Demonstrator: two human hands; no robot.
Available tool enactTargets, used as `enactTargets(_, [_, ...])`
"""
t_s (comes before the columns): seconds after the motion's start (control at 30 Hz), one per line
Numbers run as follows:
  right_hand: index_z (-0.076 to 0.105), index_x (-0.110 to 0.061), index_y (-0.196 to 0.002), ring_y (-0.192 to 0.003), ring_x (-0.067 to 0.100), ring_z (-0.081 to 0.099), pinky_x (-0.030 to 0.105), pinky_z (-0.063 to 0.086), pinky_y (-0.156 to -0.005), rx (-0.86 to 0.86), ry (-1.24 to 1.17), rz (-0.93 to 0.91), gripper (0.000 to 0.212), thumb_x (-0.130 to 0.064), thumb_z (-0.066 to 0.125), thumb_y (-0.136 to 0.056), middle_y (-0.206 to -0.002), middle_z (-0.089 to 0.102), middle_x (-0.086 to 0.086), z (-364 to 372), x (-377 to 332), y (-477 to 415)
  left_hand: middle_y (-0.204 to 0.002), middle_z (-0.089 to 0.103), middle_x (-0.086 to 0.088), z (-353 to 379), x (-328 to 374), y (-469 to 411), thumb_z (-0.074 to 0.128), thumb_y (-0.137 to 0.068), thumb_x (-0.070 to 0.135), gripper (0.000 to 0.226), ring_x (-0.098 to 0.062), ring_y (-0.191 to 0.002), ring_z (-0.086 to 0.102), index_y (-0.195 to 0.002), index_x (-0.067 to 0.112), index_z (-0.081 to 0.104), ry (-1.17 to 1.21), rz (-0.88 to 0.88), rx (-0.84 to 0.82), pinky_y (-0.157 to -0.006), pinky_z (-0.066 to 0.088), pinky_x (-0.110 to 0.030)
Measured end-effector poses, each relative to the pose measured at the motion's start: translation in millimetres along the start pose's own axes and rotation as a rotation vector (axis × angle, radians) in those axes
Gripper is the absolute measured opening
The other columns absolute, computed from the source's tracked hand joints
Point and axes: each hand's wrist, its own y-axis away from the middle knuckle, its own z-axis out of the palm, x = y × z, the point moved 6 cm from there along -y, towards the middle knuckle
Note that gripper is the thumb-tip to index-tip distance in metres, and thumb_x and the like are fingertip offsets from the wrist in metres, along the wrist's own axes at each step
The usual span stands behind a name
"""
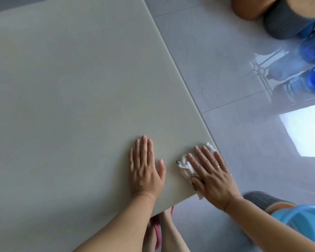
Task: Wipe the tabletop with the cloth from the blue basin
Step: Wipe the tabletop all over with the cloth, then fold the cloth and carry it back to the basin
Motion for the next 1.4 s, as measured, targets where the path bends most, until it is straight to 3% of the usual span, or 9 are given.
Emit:
enactTargets(0.17, [0.0,-0.028,-0.148,-0.145,0.018,-0.013,0.04,-0.005,-0.118,0.023,-0.294,0.667,0.07,-0.057,0.007,-0.085,-0.159,-0.005,0.003,6.1,28.5,16.8,-0.153,0.031,-0.014,2.4,-0.4,0.8,0.038,-0.087,0.035,0.066,-0.03,-0.141,0.03,-0.144,0.003,0.035,0.001,0.008,0.025,-0.115,0.021,-0.045])
enactTargets(0.47, [0.028,-0.026,-0.147,-0.145,0.026,0.013,0.055,0.008,-0.114,0.044,-0.124,0.07,0.059,-0.049,0.034,-0.093,-0.155,0.025,0.005,25.6,-69.8,39.5,-0.152,0.033,-0.015,0.9,2.1,1.1,0.037,-0.087,0.035,0.066,-0.031,-0.141,0.03,-0.144,0.002,0.036,-0.002,0.015,0.067,-0.115,0.023,-0.046])
enactTargets(0.63, [0.02,-0.033,-0.148,-0.146,0.022,0.006,0.046,0.005,-0.115,0.126,-0.374,0.347,0.054,-0.046,0.026,-0.096,-0.158,0.012,-0.003,15.0,14.3,45.4,-0.152,0.032,-0.014,1.1,1.1,1.5,0.035,-0.088,0.036,0.065,-0.031,-0.141,0.029,-0.144,0.003,0.035,-0.004,0.02,0.089,-0.116,0.022,-0.046])
enactTargets(0.77, [0.031,-0.036,-0.142,-0.091,0.009,0.061,0.028,0.044,-0.076,0.208,-0.848,0.635,0.044,-0.028,0.037,-0.099,-0.125,0.049,0.001,11.5,48.2,44.7,-0.153,0.03,-0.015,3.3,0.5,3.0,0.031,-0.089,0.037,0.066,-0.032,-0.142,0.026,-0.145,0.003,0.033,-0.023,0.02,0.066,-0.117,0.018,-0.046])
enactTargets(0.9, [0.049,-0.034,-0.118,-0.057,0.026,0.053,0.035,0.052,-0.045,0.191,-1.202,0.871,0.025,-0.029,0.038,-0.096,-0.095,0.06,0.005,7.0,51.8,56.3,-0.158,0.017,-0.014,7.4,4.4,3.3,0.024,-0.092,0.038,0.066,-0.028,-0.146,0.015,-0.149,0.005,0.021,-0.109,-0.007,-0.015,-0.118,0.001,-0.045])
enactTargets(1.03, [0.056,-0.032,-0.096,-0.054,0.019,0.043,0.027,0.039,-0.044,0.271,-1.508,0.938,0.015,-0.023,0.046,-0.091,-0.068,0.052,-0.001,-17.4,40.9,81.5,-0.16,0.006,-0.011,1.1,10.2,15.3,0.037,-0.098,0.036,0.063,-0.026,-0.148,0.0,-0.15,0.008,0.016,-0.162,-0.061,-0.064,-0.116,-0.009,-0.044])
enactTargets(1.17, [0.055,-0.037,-0.116,-0.048,0.014,0.052,0.026,0.035,-0.045,0.239,-1.592,0.789,0.033,-0.017,0.054,-0.089,-0.068,0.058,-0.001,-59.2,19.0,89.0,-0.145,0.045,-0.013,-29.2,57.5,43.7,0.044,-0.099,0.035,0.041,-0.027,-0.137,0.034,-0.126,0.008,0.058,0.323,-0.097,-0.093,-0.113,0.016,-0.034])
enactTargets(1.27, [0.049,-0.039,-0.122,-0.063,0.011,0.066,0.027,0.046,-0.046,0.228,-1.563,0.639,0.038,-0.021,0.06,-0.091,-0.091,0.067,-0.005,-95.3,0.0,85.6,-0.116,0.068,-0.005,-47.8,106.2,67.2,0.026,-0.097,0.056,0.061,-0.018,-0.111,0.06,-0.11,0.013,0.067,1.172,-0.367,-0.524,-0.095,0.04,-0.029])
enactTargets(1.4, [0.056,-0.038,-0.116,-0.095,0.021,0.063,0.033,0.054,-0.08,0.245,-1.523,0.491,0.033,-0.014,0.05,-0.095,-0.113,0.063,0.013,-134.7,-11.6,88.5,-0.117,0.069,-0.006,-79.3,133.1,73.9,0.025,-0.088,0.072,0.075,-0.017,-0.112,0.063,-0.117,0.017,0.068,1.572,-0.451,-0.711,-0.098,0.046,-0.031])
